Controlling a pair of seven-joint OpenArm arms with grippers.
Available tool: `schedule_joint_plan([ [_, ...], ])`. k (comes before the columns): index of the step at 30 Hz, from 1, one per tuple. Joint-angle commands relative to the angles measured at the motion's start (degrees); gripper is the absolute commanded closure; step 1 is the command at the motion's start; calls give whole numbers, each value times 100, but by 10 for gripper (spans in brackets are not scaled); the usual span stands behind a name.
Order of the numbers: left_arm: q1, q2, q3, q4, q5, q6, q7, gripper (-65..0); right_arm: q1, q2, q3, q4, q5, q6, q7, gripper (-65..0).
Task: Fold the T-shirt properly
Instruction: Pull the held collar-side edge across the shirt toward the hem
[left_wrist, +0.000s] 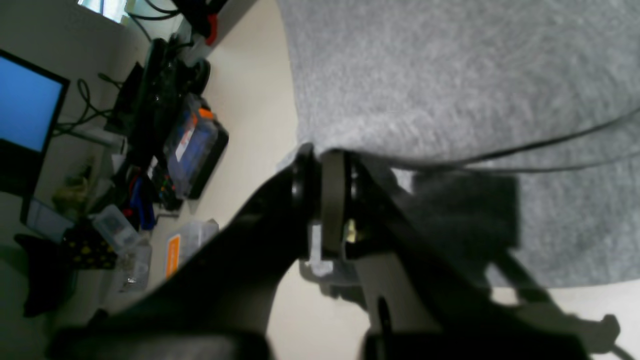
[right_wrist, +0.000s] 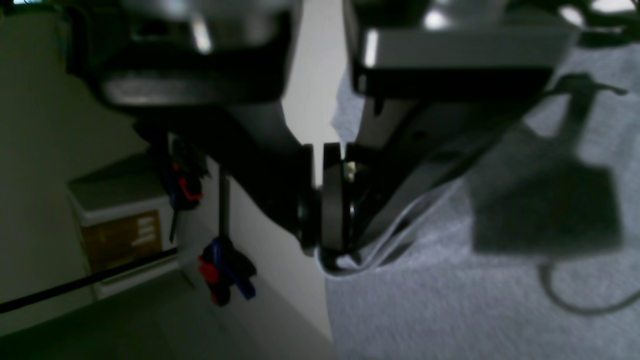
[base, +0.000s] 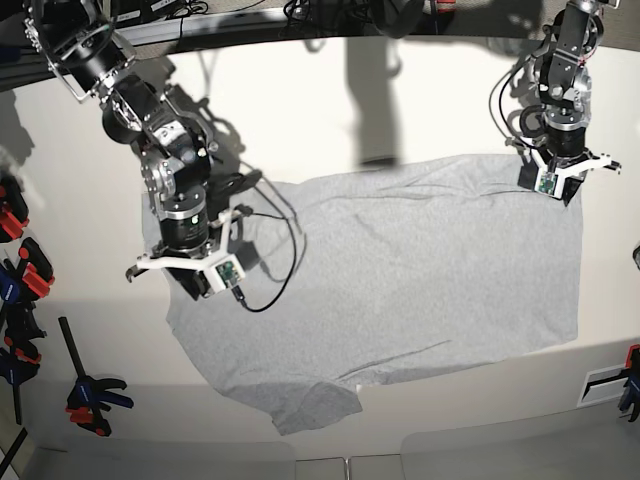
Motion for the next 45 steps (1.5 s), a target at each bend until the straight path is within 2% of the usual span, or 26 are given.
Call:
schedule_joint_plan([
  [1, -46, -94, -46, 48, 81, 151, -87, 0, 122, 46, 59, 61, -151, -111, 107, 0],
  [6, -46, -94, -50, 44, 81, 149, 98, 0, 122, 31, 59, 55, -203, -221, 90, 0],
  [10, -44, -31, -203, 44, 203, 234, 236, 0, 122, 33, 59, 55, -704, -640, -367, 0],
  [12, -46, 0, -282, 44, 227, 387, 225, 0, 120, 33, 59, 55, -800, -658, -439, 0],
  [23, -33, 0, -297, 44, 225, 391, 166, 0, 122, 33, 59, 55, -824, -656, -481, 0],
  [26, -33, 0, -297, 44, 131, 391, -205, 0, 125, 31, 57, 55, -710, -463, -160, 0],
  [30, -66, 17, -297, 44, -535, 391, -741, 0, 125, 15, 59, 46, -28, -153, 240, 0],
  [40, -527, 68, -297, -313, -1093, 382, -743, 0, 575, -282, 57, -286, 109, -129, 302, 0],
  [45, -752, 162, -297, -824, -1102, 380, -758, 0, 883, -494, 57, -658, 258, 98, 315, 0],
])
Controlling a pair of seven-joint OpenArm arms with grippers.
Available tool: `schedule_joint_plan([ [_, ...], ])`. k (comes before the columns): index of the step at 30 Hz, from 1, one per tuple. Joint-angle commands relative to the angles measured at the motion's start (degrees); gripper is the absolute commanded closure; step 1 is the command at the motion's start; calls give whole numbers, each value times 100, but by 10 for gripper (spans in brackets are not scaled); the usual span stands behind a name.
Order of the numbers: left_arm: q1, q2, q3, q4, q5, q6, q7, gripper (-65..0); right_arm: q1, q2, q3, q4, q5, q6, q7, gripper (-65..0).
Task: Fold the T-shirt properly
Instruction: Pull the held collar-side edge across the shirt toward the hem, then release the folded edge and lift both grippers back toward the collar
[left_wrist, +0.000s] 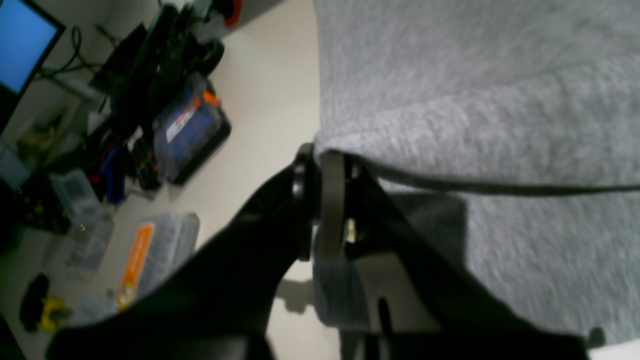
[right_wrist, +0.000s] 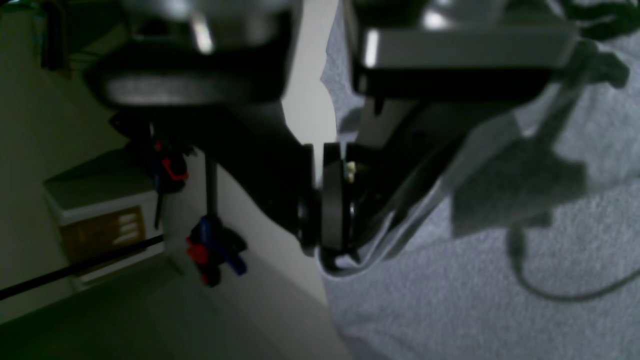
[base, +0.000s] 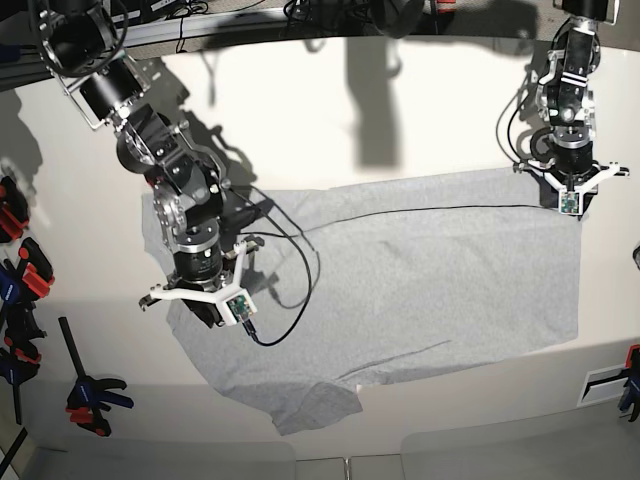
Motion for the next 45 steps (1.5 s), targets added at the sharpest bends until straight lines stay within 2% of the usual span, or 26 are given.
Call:
schedule_joint_plan([
  [1, -103, -94, -59, -28, 55, 170, -160, 0, 205, -22, 57, 44, -107, -22, 138, 0],
  [10, -496, -96, -59, -719, -144, 168, -501, 0, 490, -345, 57, -516, -105, 42, 205, 0],
  [17, -509, -98, -59, -723, -247, 166, -809, 0, 564, -424, 57, -981, -107, 44, 450, 0],
  [23, -509, -98, -59, -726, -981, 149, -1390, 0, 566, -426, 57, -1051, -107, 44, 737, 0],
  [25, -507, -98, -59, -726, -1036, 149, -1460, 0, 584, -424, 57, -1051, -107, 44, 761, 0],
  [39, -509, -98, -59, -723, -1016, 151, -1510, 0, 721, -426, 57, -1051, -111, 42, 697, 0],
  [44, -507, -98, -59, -723, -1016, 151, -1510, 0, 721, -428, 59, -1051, -109, 44, 929, 0],
  [45, -507, -98, -59, -723, -1016, 151, -1510, 0, 721, -431, 59, -1051, -109, 44, 953, -59],
])
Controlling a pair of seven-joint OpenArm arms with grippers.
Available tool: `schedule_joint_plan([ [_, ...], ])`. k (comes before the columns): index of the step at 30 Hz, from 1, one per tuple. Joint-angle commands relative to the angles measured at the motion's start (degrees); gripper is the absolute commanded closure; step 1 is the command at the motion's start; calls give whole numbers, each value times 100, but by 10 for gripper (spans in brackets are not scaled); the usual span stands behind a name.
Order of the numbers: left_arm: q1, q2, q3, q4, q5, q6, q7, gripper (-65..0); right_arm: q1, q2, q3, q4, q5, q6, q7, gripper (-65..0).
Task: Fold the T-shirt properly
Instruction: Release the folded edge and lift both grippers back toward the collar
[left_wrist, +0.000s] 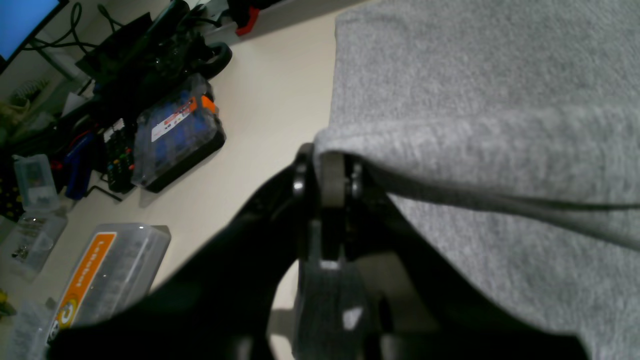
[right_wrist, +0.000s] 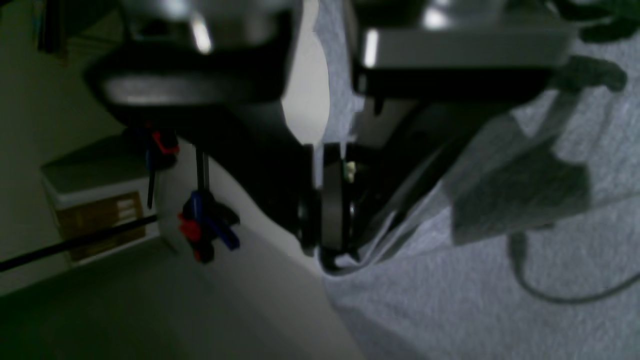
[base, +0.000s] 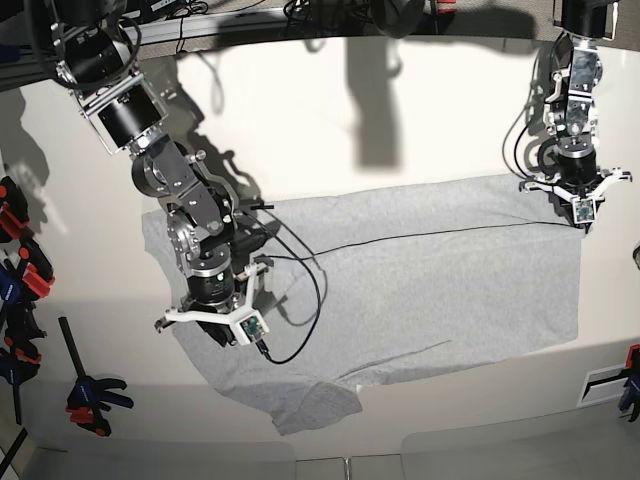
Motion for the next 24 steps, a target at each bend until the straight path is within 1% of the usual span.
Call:
schedule_joint_plan([
  [1, -74, -114, -59, 70, 55, 153, -164, 0, 177, 20, 59, 83, -96, -68, 166, -143],
  [2, -74, -114, -59, 70, 55, 153, -164, 0, 177, 15, 59, 83, -133, -68, 184, -224],
  [3, -74, -114, -59, 70, 55, 153, -164, 0, 177, -11, 59, 83, -162, -72, 190, -291],
  [4, -74, -114, -59, 70, 55, 153, -164, 0, 177, -26, 59, 83, -234, -74, 190, -335],
  [5, -74, -114, -59, 70, 55, 153, -162, 0, 177, -55, 59, 83, -308, -81, 186, -346],
  [13, -74, -114, -59, 70, 55, 153, -162, 0, 177, -326, 59, 83, -260, -96, 9, -345],
  [18, -76, -116, -59, 70, 55, 153, -175, 0, 177, -409, 57, 83, -260, -92, -131, -345],
  [19, -76, -118, -59, 70, 55, 153, -236, -20, 177, -413, 57, 83, -260, -92, -149, -345],
  [21, -79, -146, -59, 70, 55, 155, -579, -176, 177, -417, 57, 83, -264, -90, -258, -344],
  [22, -101, -164, -59, 70, 55, 153, -782, -240, 177, -417, 57, 83, -282, -90, -330, -344],
  [23, -155, -166, -59, 70, 52, 155, -868, -279, 177, -420, 57, 83, -282, -87, -391, -344],
  [24, -219, -173, -59, 70, 50, 155, -848, -296, 177, -417, 57, 83, -284, -87, -444, -344],
])
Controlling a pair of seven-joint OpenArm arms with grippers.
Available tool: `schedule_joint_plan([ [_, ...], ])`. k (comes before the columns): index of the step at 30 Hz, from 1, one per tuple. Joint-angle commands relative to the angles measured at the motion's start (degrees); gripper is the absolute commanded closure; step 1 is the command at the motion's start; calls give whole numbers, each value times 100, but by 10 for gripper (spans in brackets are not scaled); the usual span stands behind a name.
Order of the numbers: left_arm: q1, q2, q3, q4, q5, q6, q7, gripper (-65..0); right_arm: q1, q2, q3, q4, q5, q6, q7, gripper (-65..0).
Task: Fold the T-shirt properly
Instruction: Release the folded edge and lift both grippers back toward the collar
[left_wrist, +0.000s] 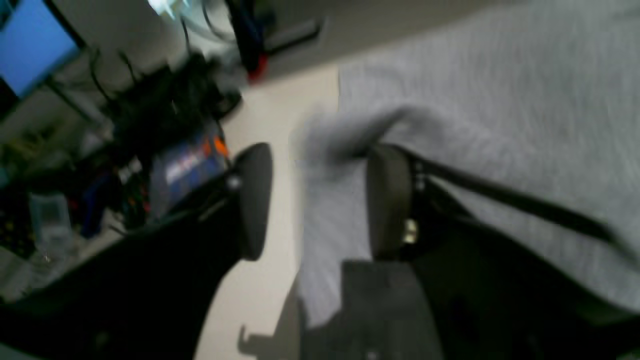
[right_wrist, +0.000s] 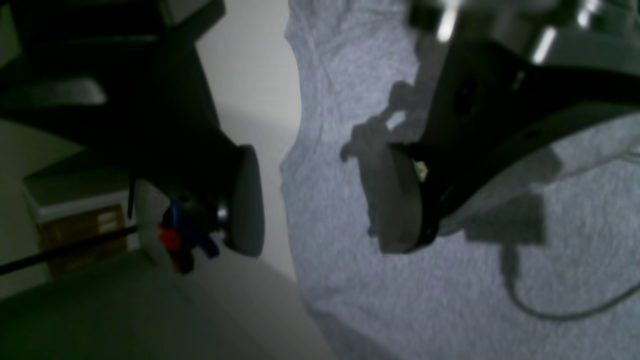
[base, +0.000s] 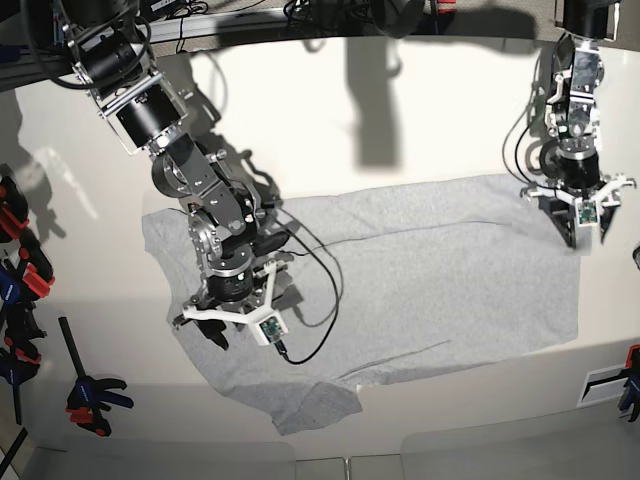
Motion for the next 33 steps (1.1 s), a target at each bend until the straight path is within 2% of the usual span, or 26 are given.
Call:
schedule_joint_plan([
  [1, -157, -127, -59, 74, 35, 149, -46, -296, 175, 4, 57, 90, -129, -83, 59, -344],
  [4, -341, -127, -59, 74, 24, 149, 407, -296, 175, 4, 57, 90, -131, -79, -39, -344],
  [10, -540, -162, -59, 74, 20, 140, 942, -296, 173, 2, 57, 90, -127, -52, -90, -344],
  [13, -533, -160, -59, 107, 20, 142, 1228, -296, 175, 4, 61, 90, -76, 42, -350, -342],
  [15, -535, -160, -59, 256, 13, 144, 1698, -296, 173, 4, 225, 92, 236, -162, -516, -342],
  [17, -535, -160, -59, 590, -254, 142, 2212, -294, 170, 0, 610, 92, 828, -162, -529, -342],
  [19, -527, -160, -59, 1047, -680, 74, 2728, -290, 170, -15, 1078, 98, 1263, 138, -527, -342],
  [22, -494, -131, -59, 1655, -1257, -717, 2966, -290, 101, -15, 1766, 157, 2059, 828, -522, -342],
  [23, -490, -90, -59, 1764, -1333, -883, 2986, -290, 39, -15, 1987, 181, 2288, 1049, -514, -342],
  [25, -490, 50, -59, 1766, -1316, -929, 3040, -290, -133, -11, 2389, 190, 2577, 1460, -509, -342],
  [30, -487, 385, -59, 1139, -1054, -920, 3261, -290, -793, -11, 2990, 190, 2258, 2339, -229, -342],
  [33, -487, 409, -59, 866, -905, -909, 3252, -290, -1056, -13, 3014, 190, 2232, 2380, -114, -342],
])
